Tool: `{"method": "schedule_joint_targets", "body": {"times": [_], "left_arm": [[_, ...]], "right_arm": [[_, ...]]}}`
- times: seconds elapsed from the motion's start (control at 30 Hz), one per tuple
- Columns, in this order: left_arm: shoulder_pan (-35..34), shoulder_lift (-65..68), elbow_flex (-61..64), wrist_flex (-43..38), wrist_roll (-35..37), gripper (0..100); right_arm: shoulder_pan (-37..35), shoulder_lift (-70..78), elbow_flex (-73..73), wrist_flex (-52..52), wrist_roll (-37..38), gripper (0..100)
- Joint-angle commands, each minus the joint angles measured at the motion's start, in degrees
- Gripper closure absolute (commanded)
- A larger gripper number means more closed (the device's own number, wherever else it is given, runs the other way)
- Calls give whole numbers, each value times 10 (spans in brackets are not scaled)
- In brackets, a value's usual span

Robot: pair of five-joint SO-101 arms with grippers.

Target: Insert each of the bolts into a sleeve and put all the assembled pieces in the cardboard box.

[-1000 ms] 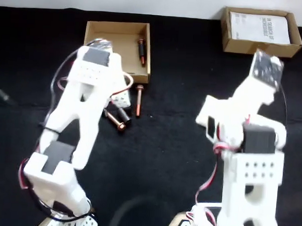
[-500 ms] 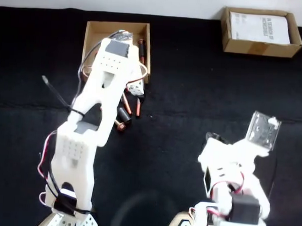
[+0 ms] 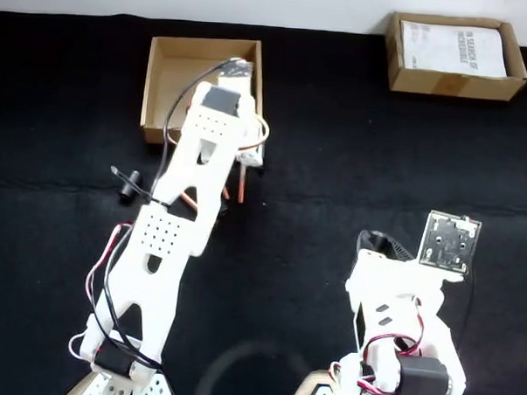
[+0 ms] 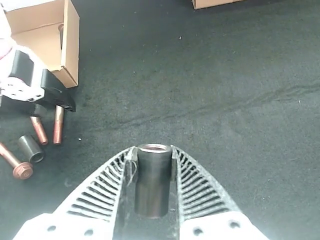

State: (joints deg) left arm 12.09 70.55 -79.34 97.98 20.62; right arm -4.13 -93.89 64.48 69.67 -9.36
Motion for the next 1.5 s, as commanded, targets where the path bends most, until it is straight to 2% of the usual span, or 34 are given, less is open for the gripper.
{"method": "schedule_joint_targets", "body": {"times": [0.0,0.13,0.23,0.3,0.4,0.67,0.87,0.93,1.13,1.33,1.47], "left_arm": [[4,7,-30,2,-6,790],[-4,14,-28,4,-6,801],[-10,15,-30,-8,-9,909],[-10,15,-30,-19,-38,998],[-9,15,-31,-25,-70,991],[-9,-11,-72,7,-72,991],[-4,-50,-165,12,-77,991],[2,-83,-159,21,-109,991],[7,-190,-153,35,-135,991],[12,-292,-151,37,-135,991],[15,-368,-83,38,-135,991]], "right_arm": [[7,-3,-1,-12,5,991],[7,-3,-1,-12,5,991],[7,-4,-1,-11,5,991],[7,-6,-1,-10,5,991],[7,-7,-1,-9,5,991],[18,-7,-1,-18,6,991],[17,-7,0,-133,6,991],[15,-7,0,-176,5,991],[-53,-43,49,-218,2,991],[-131,-113,177,-305,5,991],[-152,-109,231,-366,5,991]]}}
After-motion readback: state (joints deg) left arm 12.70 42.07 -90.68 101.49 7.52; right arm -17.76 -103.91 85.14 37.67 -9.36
